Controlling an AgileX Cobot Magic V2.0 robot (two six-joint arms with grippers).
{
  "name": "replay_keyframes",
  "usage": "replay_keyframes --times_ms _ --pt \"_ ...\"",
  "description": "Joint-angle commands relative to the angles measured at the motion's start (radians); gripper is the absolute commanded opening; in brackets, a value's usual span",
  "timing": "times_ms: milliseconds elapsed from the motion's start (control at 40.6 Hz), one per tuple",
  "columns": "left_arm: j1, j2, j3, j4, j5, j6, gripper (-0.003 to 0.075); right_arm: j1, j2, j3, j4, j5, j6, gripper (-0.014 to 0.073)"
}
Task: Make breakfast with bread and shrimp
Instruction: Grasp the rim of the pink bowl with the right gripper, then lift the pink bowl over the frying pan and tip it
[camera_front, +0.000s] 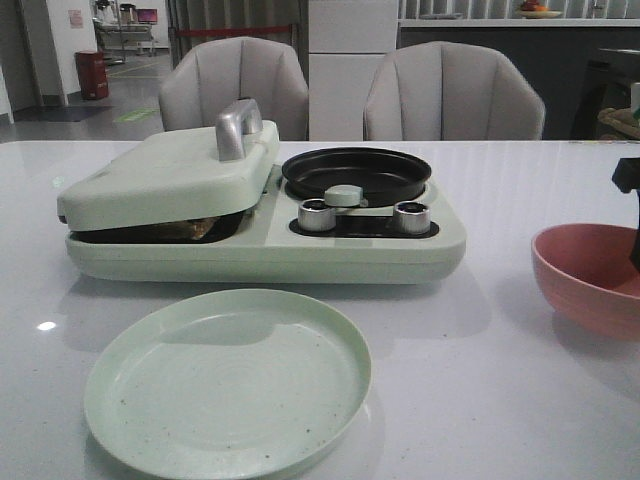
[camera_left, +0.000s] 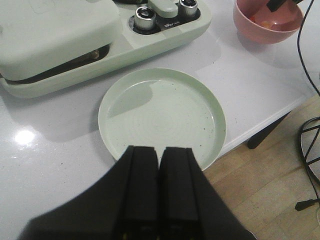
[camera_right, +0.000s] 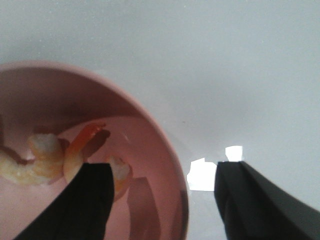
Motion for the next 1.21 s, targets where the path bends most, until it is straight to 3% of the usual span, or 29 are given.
replay_keyframes --times_ms 0,74,247,370,567,764,912,1184 --pt "-0.009 -0.003 -0.029 -0.02 -0.052 -0.01 0.0102 -0.006 -0.011 -0.052 0.01 -0.022 -0.017 0.053" --pt "-0.009 -0.003 -0.029 -0.02 -0.05 -0.01 0.0102 -0.006 0.0 -0.062 0.01 -0.016 -0.017 0.0479" --pt "-0.009 -0.003 -0.029 -0.02 -0.05 -0.01 0.0101 -0.006 0.002 -0.066 0.01 -0.015 -0.019 0.0244" --pt "-0.009 -0.003 -0.029 -0.02 -0.05 -0.01 0.0101 -0.006 0.002 -0.066 0.01 -0.015 -0.026 0.0127" --pt "-0.009 -0.003 -0.029 -0.02 -0.05 -0.01 0.0101 0.01 -0.025 -0.078 0.009 0.002 -0.046 0.0043" --pt "-0.009 -0.003 -0.029 -0.02 -0.05 -0.01 0.0101 0.105 -0.129 -0.2 -0.031 -0.005 -0.082 0.0045" --pt "-0.009 -0.003 -0.029 -0.02 -0.05 -0.01 0.0101 0.225 -0.154 -0.358 -0.195 0.017 -0.038 0.0045" --pt "-0.009 -0.003 -0.029 -0.02 -0.049 -0.01 0.0101 0.499 -0.086 -0.609 -0.831 0.097 0.298 0.0045"
